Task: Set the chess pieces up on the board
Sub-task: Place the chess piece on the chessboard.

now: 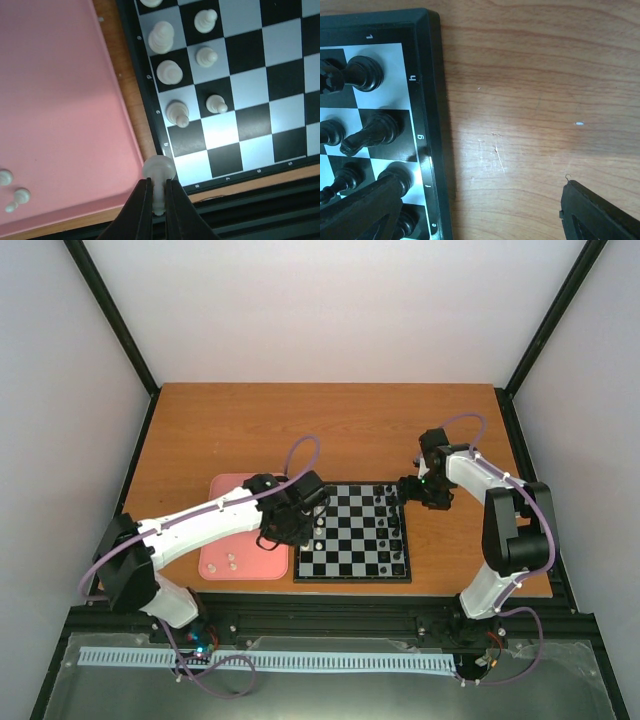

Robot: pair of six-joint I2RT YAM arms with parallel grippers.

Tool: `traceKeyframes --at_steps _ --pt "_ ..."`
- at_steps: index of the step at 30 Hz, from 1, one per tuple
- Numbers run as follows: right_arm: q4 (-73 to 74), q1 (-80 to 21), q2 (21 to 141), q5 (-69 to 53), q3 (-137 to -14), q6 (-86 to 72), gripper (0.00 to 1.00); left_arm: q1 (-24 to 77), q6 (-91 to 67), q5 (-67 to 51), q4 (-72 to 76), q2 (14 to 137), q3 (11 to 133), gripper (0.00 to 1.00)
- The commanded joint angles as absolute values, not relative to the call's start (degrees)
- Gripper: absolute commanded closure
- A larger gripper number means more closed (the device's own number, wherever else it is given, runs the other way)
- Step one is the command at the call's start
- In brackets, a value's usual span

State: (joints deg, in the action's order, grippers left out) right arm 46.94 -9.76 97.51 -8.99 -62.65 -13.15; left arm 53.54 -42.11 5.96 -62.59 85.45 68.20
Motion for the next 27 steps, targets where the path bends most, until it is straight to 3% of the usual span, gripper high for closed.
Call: traceKeyframes --at_steps 1,11,27 --pt "47.07 -10.11 97.58 -8.31 -63.26 -13.27 0.00 56.28 -41.18 3.59 -61.77 85.24 69.33 0.99" --pt "46.83 -10.27 98.11 -8.47 -63.19 -13.28 0.00 56.69 -38.38 -3.83 -55.81 84.29 62.34 0.98" --pt "46.50 -10.28 97.82 -8.60 -62.74 -13.22 0.00 56.69 -35.43 -3.35 -55.42 91.57 65.60 0.94"
